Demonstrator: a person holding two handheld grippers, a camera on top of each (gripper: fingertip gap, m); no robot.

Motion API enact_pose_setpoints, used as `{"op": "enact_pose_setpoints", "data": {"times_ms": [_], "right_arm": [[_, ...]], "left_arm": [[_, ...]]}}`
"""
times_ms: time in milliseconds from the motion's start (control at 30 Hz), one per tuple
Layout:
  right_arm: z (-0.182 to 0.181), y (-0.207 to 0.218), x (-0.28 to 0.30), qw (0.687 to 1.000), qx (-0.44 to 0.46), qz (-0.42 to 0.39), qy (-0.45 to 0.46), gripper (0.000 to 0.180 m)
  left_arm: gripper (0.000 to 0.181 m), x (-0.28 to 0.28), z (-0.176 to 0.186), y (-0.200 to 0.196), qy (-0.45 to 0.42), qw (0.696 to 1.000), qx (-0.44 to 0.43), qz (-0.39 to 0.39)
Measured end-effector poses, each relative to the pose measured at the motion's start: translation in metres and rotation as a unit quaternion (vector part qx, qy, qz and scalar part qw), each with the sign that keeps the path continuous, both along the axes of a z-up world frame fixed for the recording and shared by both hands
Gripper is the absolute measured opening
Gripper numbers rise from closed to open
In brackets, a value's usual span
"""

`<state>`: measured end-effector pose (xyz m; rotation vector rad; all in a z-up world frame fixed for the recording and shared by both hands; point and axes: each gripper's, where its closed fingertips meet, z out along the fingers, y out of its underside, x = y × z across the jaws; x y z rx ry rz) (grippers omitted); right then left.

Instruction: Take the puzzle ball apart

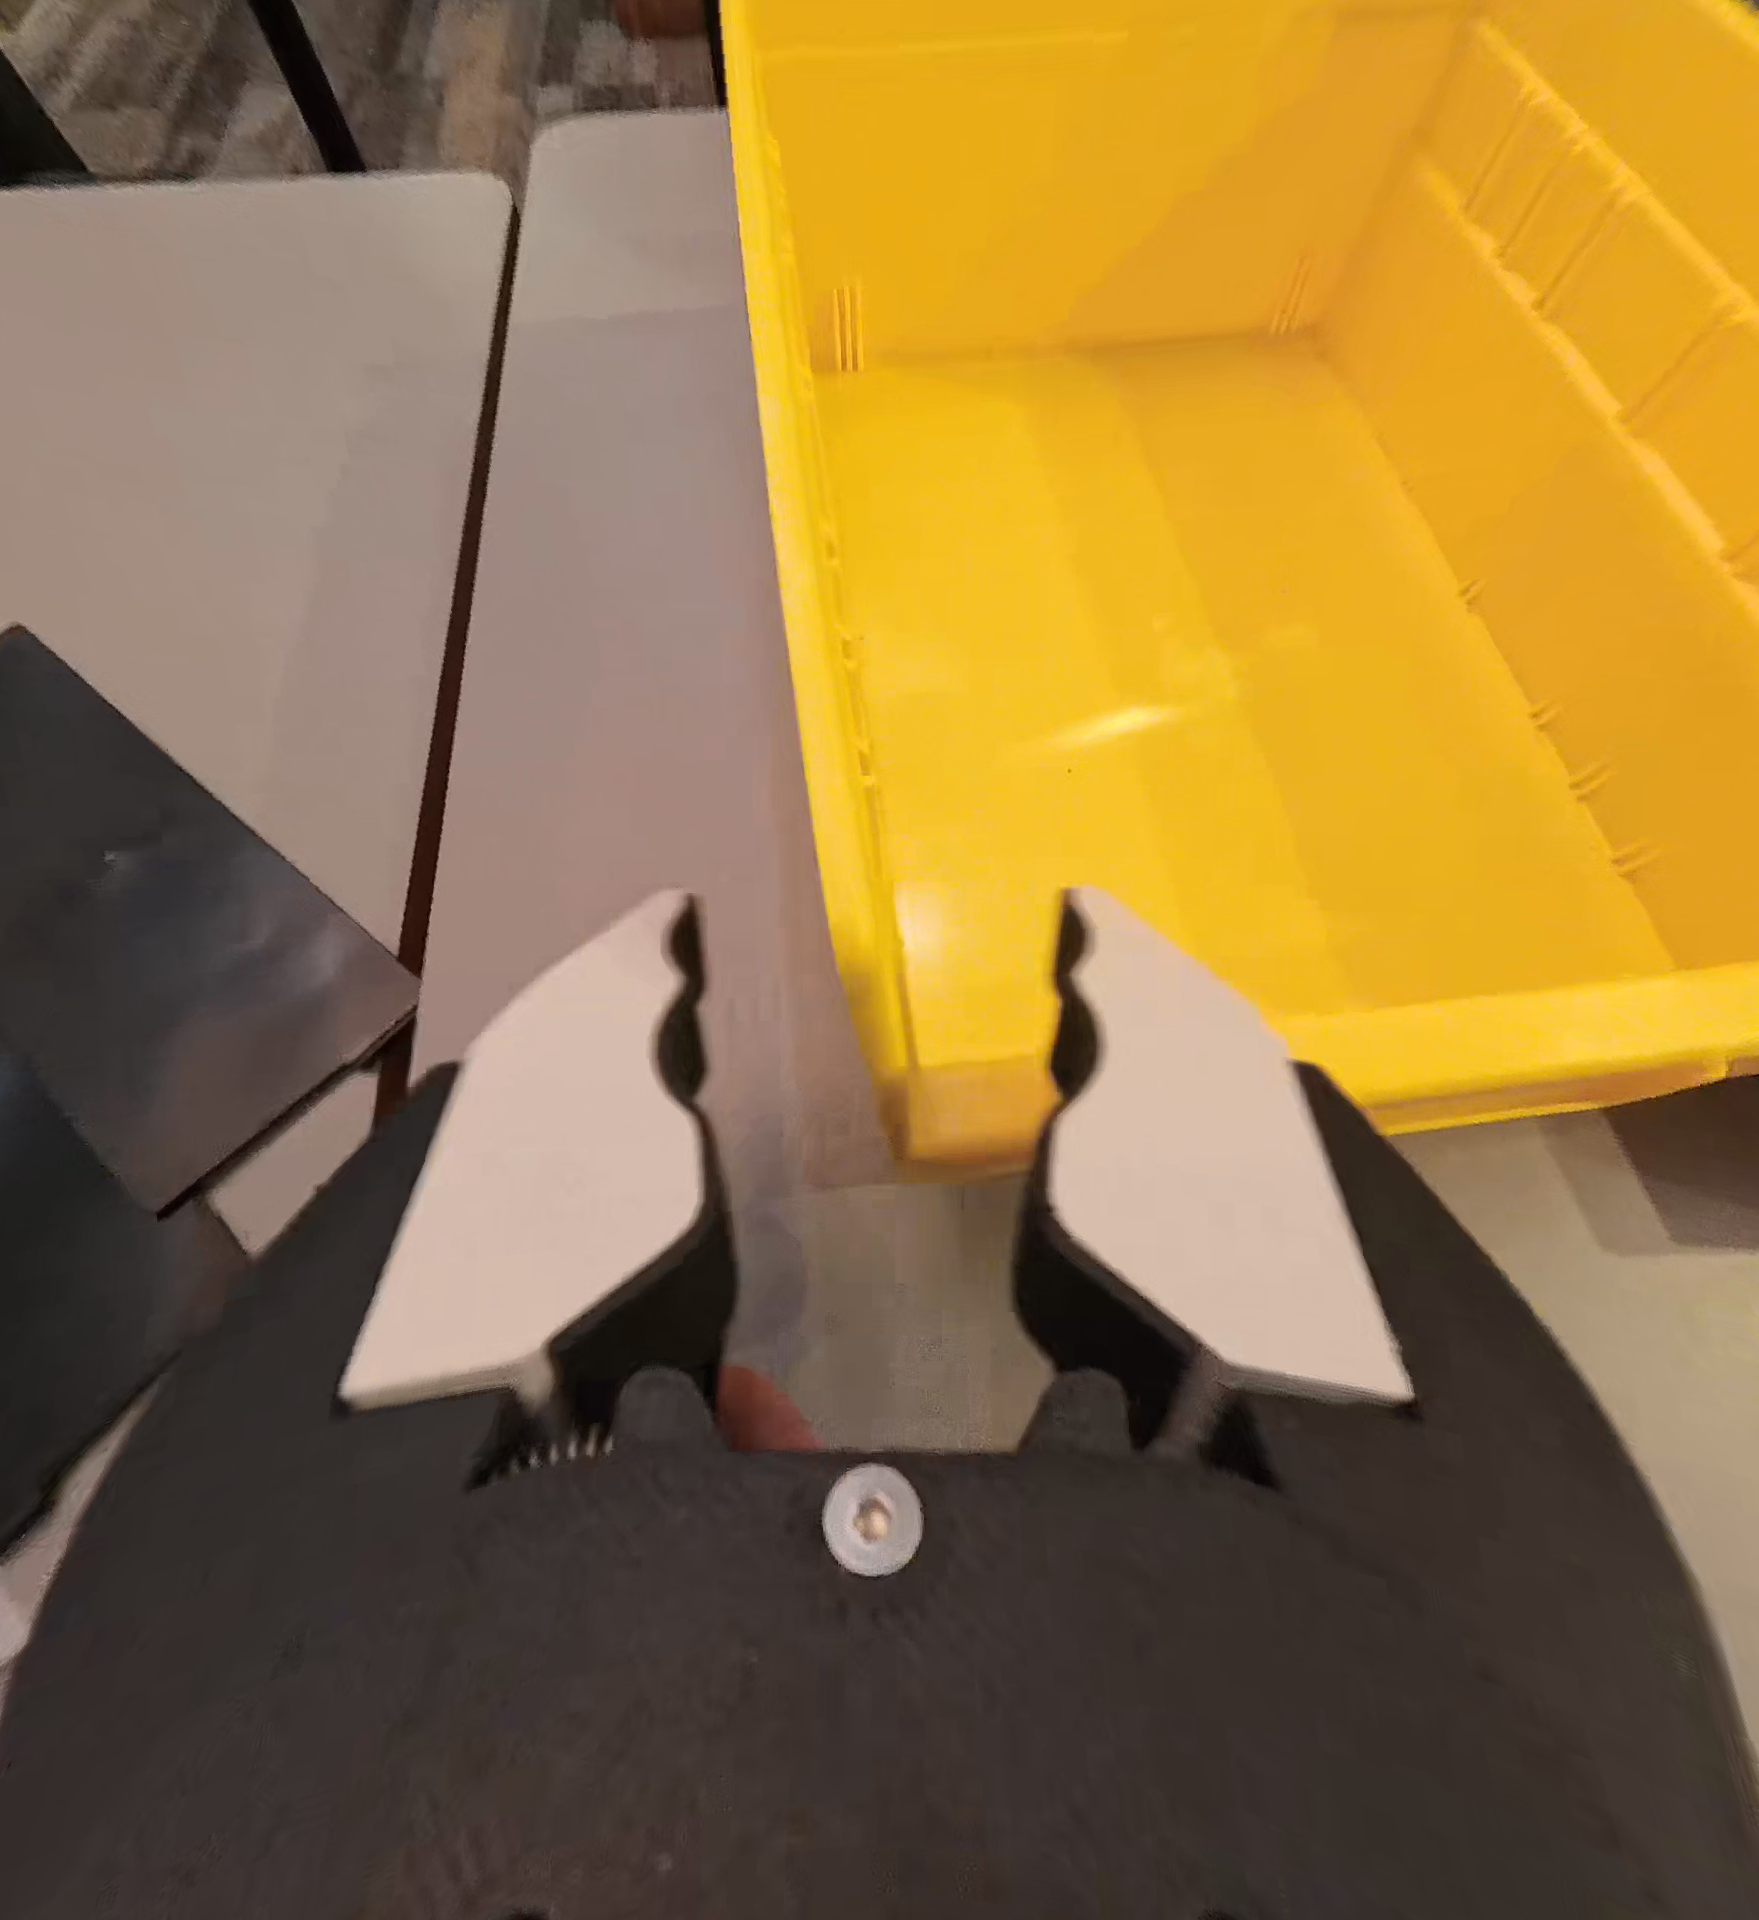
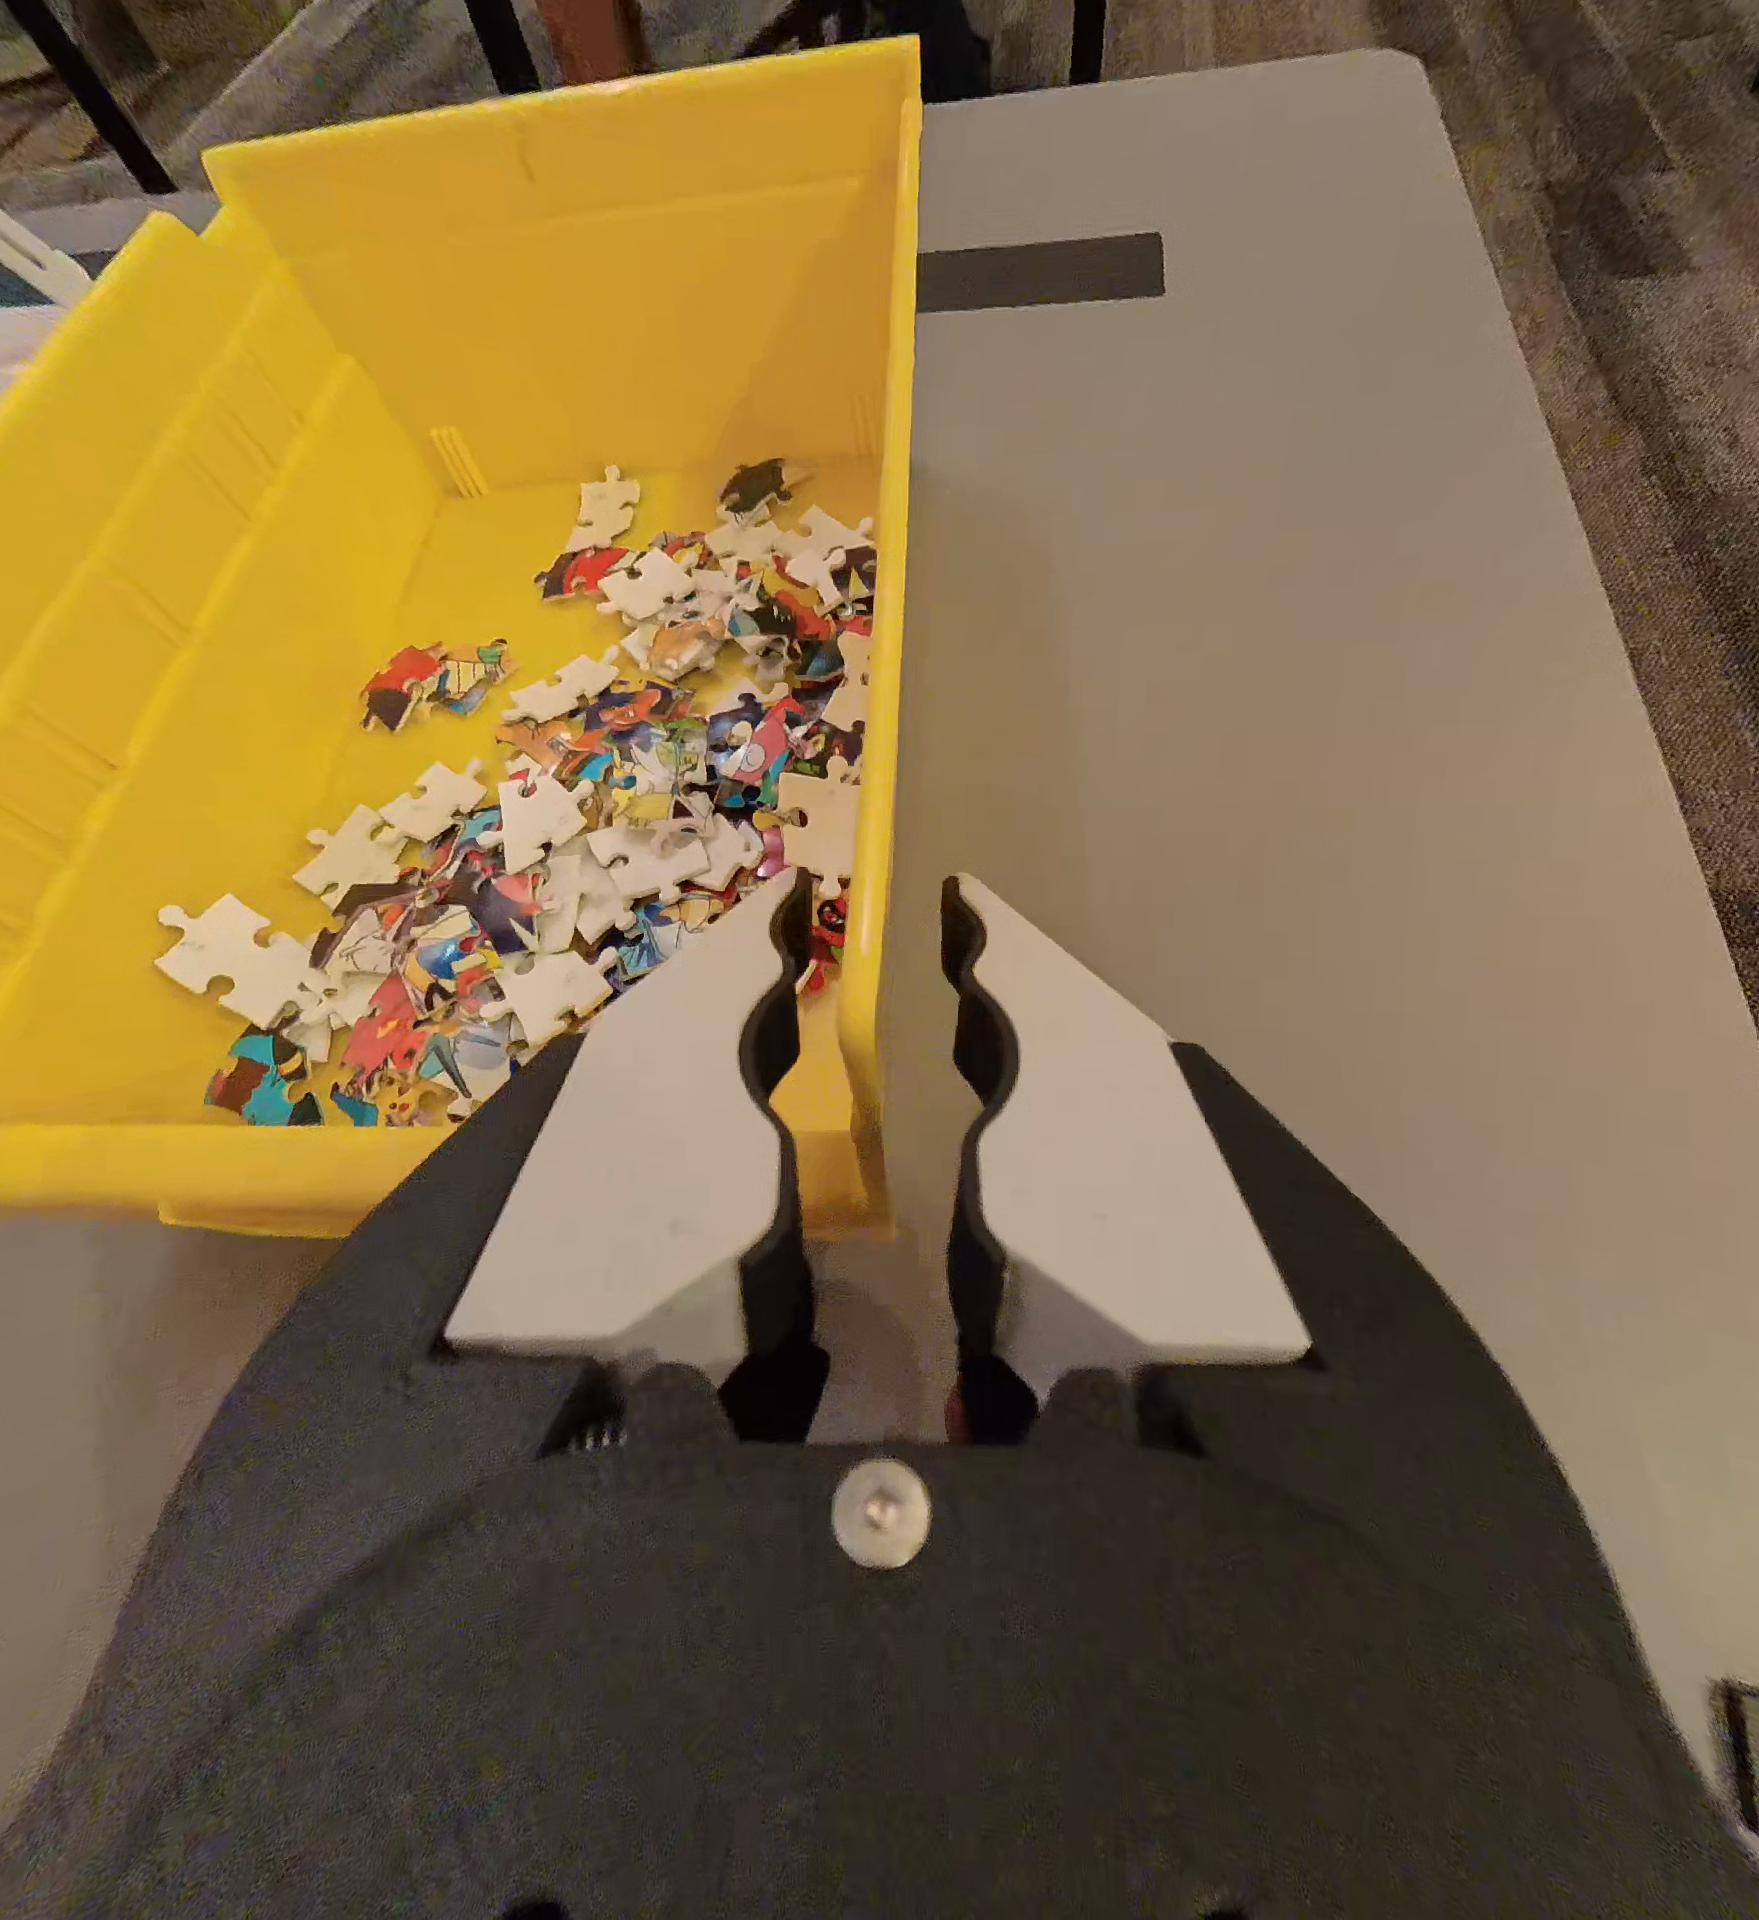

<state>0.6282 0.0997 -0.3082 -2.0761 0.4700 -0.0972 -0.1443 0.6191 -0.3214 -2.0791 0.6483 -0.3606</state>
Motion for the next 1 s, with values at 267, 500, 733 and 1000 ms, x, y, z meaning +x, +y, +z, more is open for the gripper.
{"op": "enact_pose_setpoints", "data": {"times_ms": [267,500,733,1000], "right_arm": [[-0.006,0.013,-0.001,0.999,-0.022,0.034,-0.004,0.003],[-0.004,0.016,-0.002,0.999,-0.023,0.026,-0.009,0.002],[0.002,0.012,-0.002,0.999,-0.019,0.010,0.026,0.002],[0.006,0.006,-0.010,0.999,-0.008,0.002,0.048,0.002]], "left_arm": [[0.002,0.003,0.004,0.011,-0.030,0.999,0.022,0.006],[0.003,0.001,0.009,0.014,-0.088,0.996,0.015,0.017],[0.004,-0.010,0.024,0.014,-0.107,0.994,0.012,0.025],[0.005,-0.023,0.037,0.009,-0.123,0.992,0.017,0.039]]}}
